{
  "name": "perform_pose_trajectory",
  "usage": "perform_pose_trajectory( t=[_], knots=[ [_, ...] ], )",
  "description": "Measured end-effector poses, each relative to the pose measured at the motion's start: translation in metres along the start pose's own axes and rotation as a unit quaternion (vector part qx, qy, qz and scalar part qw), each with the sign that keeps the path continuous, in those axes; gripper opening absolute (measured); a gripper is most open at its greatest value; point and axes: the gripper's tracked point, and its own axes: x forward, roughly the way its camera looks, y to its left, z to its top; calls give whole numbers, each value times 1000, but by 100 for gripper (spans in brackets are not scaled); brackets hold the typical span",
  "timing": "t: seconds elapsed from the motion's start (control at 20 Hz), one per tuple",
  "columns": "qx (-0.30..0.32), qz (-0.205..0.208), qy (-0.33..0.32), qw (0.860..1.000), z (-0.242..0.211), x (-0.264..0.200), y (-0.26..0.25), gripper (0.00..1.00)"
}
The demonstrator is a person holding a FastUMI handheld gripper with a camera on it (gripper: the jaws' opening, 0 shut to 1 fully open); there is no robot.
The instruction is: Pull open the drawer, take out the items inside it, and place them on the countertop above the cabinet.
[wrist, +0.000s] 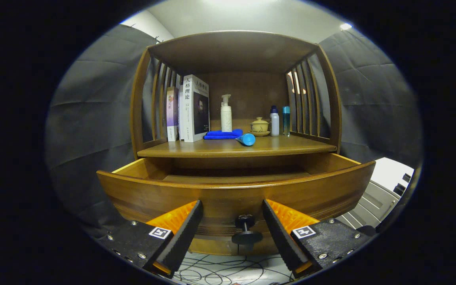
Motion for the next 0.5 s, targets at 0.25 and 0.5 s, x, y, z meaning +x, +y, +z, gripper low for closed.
perform_pose_trajectory(
  t=[0.25, 0.5],
  knots=[
    [-18, -1, -4, 1000, 5, 21, 1, 95],
    [-57, -3, -19, 998, 10, 45, -6, 94]
  ],
)
